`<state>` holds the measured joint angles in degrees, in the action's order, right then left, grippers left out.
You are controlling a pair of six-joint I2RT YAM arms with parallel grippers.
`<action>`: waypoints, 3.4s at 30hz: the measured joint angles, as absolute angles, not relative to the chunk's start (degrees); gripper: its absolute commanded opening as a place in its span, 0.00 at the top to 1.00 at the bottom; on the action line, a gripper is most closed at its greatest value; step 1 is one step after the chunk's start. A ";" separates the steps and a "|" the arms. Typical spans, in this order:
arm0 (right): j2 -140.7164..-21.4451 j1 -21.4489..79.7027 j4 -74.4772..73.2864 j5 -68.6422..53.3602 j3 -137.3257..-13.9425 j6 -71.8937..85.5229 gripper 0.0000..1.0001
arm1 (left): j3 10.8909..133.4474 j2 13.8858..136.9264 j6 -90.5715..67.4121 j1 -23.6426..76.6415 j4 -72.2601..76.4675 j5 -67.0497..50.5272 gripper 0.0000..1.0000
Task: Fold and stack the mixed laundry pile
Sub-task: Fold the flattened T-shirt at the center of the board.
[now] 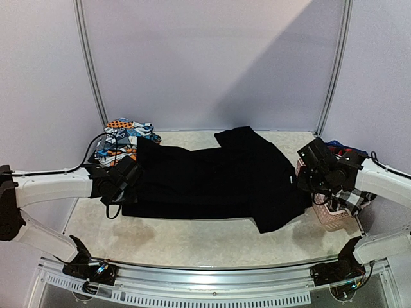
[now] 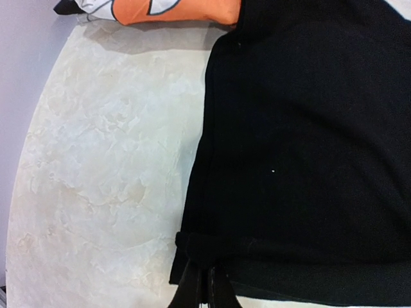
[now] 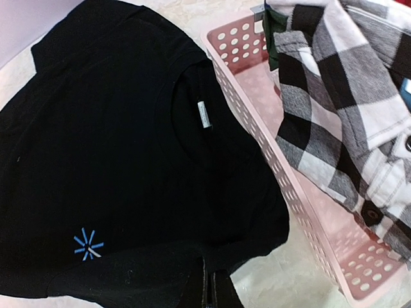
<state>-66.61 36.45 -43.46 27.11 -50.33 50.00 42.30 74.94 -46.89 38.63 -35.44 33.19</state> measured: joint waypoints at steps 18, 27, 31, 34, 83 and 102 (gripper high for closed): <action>-83.33 30.65 -36.69 24.97 -54.02 46.13 0.85 | 42.96 86.61 -44.27 32.84 -27.59 29.34 0.72; -88.66 28.86 -37.01 25.45 -60.90 43.44 0.43 | 45.04 87.99 -42.13 30.96 -26.24 29.23 0.28; -88.42 28.82 -38.09 25.91 -65.58 41.78 0.23 | 48.38 84.42 -40.49 30.92 -27.83 30.94 0.01; -85.71 28.82 -38.79 25.78 -65.93 40.40 0.16 | 47.81 76.90 -39.55 30.85 -28.77 32.36 0.00; -72.97 30.79 -20.05 14.20 -27.59 50.15 0.72 | 27.20 47.92 -39.20 35.46 -29.58 21.58 0.12; -67.44 30.70 -25.12 8.80 -28.08 49.12 1.00 | 26.83 46.76 -39.22 35.55 -29.61 21.63 0.13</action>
<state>-67.44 30.70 -25.12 8.80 -28.08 49.12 26.83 46.76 -39.22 35.55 -29.61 21.63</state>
